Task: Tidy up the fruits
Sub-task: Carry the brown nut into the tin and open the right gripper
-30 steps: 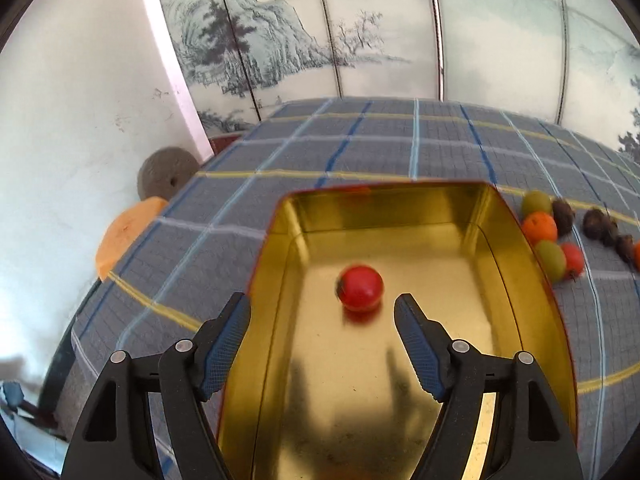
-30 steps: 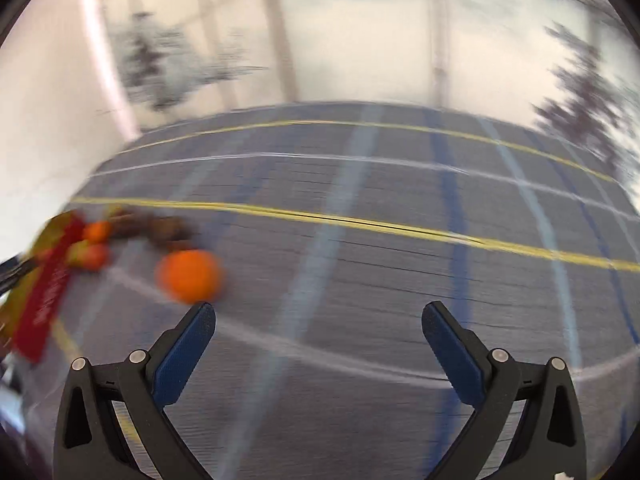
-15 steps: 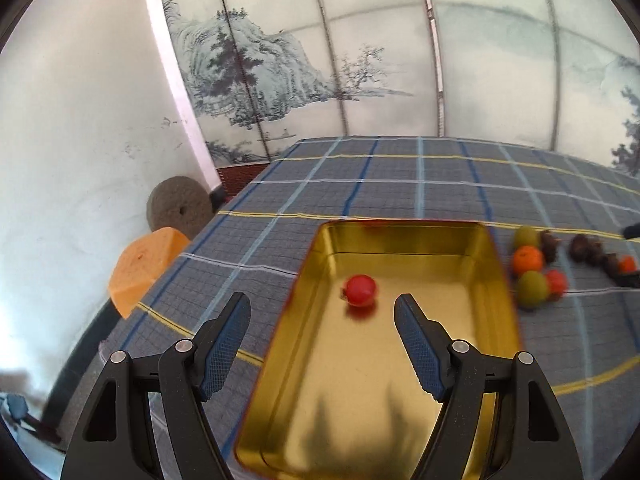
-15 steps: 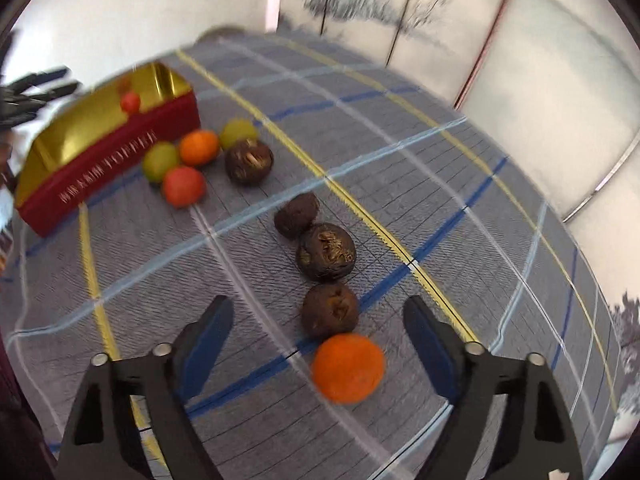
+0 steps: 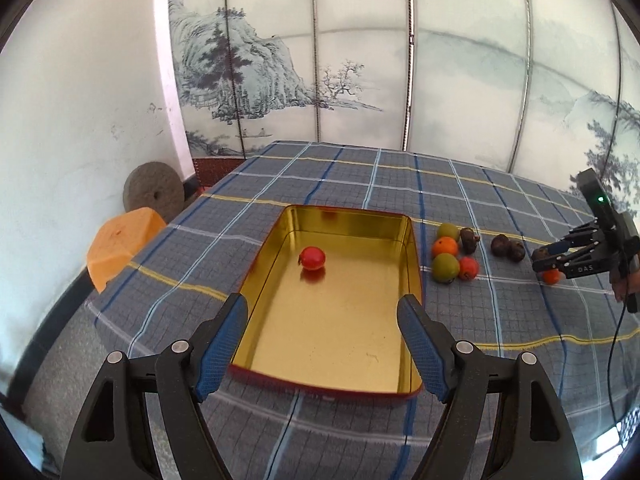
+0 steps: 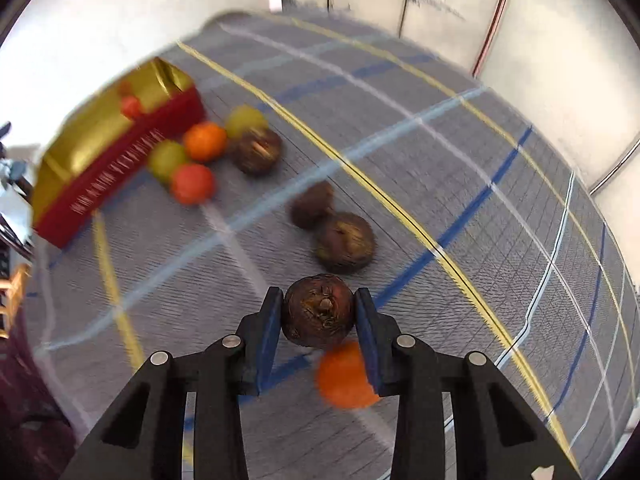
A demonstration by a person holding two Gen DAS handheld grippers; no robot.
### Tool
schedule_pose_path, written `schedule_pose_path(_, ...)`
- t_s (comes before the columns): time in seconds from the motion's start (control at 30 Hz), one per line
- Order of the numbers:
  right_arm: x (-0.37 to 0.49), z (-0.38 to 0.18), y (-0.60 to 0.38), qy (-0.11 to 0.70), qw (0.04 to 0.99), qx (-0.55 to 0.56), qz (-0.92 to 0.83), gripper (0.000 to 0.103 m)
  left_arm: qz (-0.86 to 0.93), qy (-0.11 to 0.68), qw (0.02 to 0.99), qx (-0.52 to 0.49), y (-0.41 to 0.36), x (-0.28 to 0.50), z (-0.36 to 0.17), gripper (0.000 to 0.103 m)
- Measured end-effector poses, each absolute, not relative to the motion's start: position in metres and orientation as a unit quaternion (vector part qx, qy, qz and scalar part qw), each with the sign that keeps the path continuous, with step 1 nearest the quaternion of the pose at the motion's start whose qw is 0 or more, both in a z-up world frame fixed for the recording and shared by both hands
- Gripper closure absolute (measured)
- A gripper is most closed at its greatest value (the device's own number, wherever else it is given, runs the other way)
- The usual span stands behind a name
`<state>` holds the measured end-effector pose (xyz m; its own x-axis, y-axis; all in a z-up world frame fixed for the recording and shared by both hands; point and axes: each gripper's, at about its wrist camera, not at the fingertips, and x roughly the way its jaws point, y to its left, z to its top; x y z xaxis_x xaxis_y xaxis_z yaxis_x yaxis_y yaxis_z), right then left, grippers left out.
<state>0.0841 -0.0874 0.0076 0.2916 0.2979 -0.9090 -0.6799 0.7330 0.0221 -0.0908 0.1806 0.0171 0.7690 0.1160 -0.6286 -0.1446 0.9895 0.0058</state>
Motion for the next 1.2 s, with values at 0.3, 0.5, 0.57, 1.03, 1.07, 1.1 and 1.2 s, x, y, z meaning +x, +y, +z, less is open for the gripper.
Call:
schedule_pose_path(0.3, 0.051, 0.066, 0.027, 0.434, 0.766, -0.147, 0.450, 0.070, 0.073, 0.361, 0.927, -0.071, 0.193, -0.107, 0.010, 0.024)
schedule_pose_path(0.5, 0.059, 0.050, 0.118, 0.435, 0.748, -0.162, 0.474, 0.070, 0.087, 0.374, 0.922, -0.044, 0.189, -0.112, 0.011, 0.015)
schedule_pose_path(0.57, 0.061, 0.042, 0.139, 0.437, 0.748, -0.173, 0.468, 0.070, 0.100, 0.376, 0.921, -0.018, 0.185, -0.113, 0.010, 0.012)
schedule_pose_path(1.03, 0.095, -0.001, 0.187, 0.486, 0.757, -0.174, 0.402, 0.069, 0.106, 0.375, 0.921, 0.015, 0.185, -0.120, 0.006, 0.003)
schedule_pose_path(1.07, 0.096, -0.002, 0.187, 0.487, 0.757, -0.170, 0.401, 0.069, 0.106, 0.375, 0.921, 0.015, 0.184, -0.120, 0.005, 0.003)
schedule_pose_path(1.1, 0.098, -0.002, 0.189, 0.488, 0.758, -0.166, 0.399, 0.069, 0.108, 0.376, 0.920, 0.016, 0.184, -0.120, 0.005, 0.003)
schedule_pose_path(1.2, 0.103, 0.000, 0.189, 0.487, 0.763, -0.150, 0.397, 0.067, 0.110, 0.376, 0.920, 0.017, 0.182, -0.120, 0.005, 0.003)
